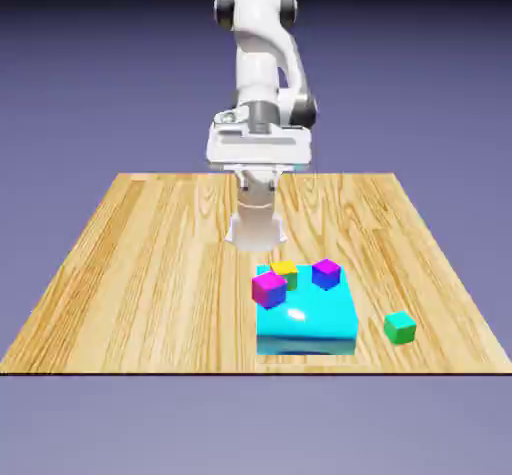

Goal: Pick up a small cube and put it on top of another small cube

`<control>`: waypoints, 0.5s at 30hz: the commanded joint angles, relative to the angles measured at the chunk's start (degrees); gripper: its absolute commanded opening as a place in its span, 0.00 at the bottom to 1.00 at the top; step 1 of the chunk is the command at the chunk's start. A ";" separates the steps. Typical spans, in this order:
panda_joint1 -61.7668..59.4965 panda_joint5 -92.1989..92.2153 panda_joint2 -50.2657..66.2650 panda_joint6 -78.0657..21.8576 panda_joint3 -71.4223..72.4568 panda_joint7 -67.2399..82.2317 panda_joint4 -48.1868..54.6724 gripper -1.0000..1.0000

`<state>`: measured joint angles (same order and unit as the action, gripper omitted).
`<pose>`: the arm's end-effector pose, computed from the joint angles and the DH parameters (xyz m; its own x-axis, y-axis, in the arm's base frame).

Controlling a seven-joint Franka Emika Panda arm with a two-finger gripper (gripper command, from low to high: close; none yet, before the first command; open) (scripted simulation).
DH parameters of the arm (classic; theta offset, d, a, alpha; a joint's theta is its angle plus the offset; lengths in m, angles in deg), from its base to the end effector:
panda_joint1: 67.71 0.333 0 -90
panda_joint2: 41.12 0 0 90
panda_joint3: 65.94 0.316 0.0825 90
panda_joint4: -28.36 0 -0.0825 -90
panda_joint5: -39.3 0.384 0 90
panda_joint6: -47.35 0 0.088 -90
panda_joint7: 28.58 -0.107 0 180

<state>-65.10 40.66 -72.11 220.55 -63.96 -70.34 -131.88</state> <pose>0.3941 0.0300 0.4512 0.5762 -0.6328 0.5172 -0.4339 -0.7732 -0.4626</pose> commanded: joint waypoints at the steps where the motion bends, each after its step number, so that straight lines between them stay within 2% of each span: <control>1: -0.02 0.52 2.04 -0.60 1.68 -2.03 0.90 0.50; 15: -6.02 4.85 30.08 -7.95 22.87 -36.91 13.13 0.50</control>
<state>-70.77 45.51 -42.03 212.61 -41.10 -107.25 -118.75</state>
